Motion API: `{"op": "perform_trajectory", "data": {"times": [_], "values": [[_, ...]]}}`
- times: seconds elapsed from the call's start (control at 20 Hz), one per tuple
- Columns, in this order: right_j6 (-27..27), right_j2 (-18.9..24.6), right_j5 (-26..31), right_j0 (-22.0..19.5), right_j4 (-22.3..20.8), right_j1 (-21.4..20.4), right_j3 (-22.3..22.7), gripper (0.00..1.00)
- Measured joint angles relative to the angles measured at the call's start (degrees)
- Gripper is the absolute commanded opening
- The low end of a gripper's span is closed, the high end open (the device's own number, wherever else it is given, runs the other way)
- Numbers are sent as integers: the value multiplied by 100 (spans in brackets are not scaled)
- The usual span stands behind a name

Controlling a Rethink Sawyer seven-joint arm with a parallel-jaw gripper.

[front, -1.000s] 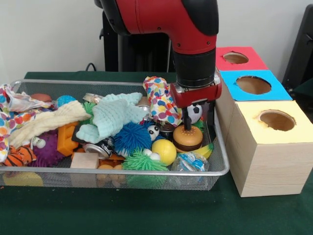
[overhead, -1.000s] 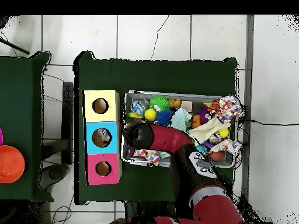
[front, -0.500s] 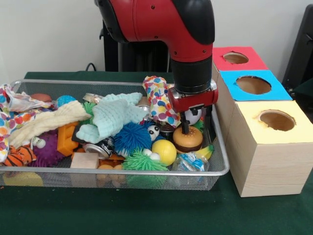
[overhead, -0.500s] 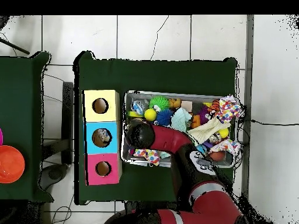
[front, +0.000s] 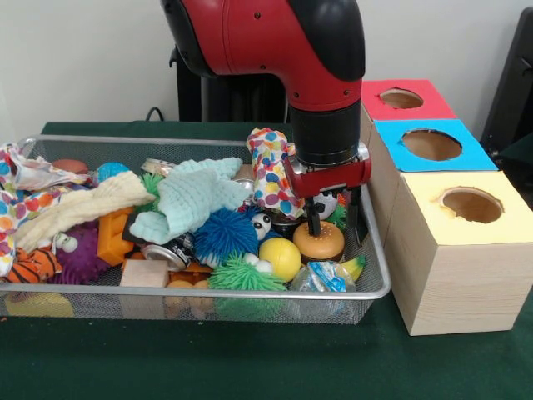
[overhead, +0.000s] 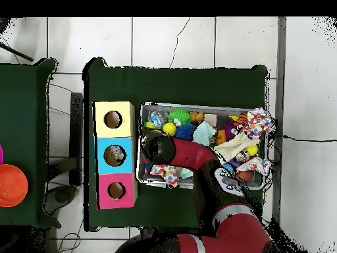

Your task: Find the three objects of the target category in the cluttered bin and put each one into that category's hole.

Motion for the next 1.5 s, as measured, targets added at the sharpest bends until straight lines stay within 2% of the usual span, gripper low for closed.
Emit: {"op": "perform_trajectory", "data": {"times": [0.95, 1.25, 1.3, 1.5], "values": [[0, -208, 5, 257, 101, -104, -130, 100], [0, -323, 150, 417, 160, 26, -583, 100], [0, -356, 256, 459, 191, 107, -807, 100], [0, -413, 476, 534, 254, 265, -1231, 100]]}}
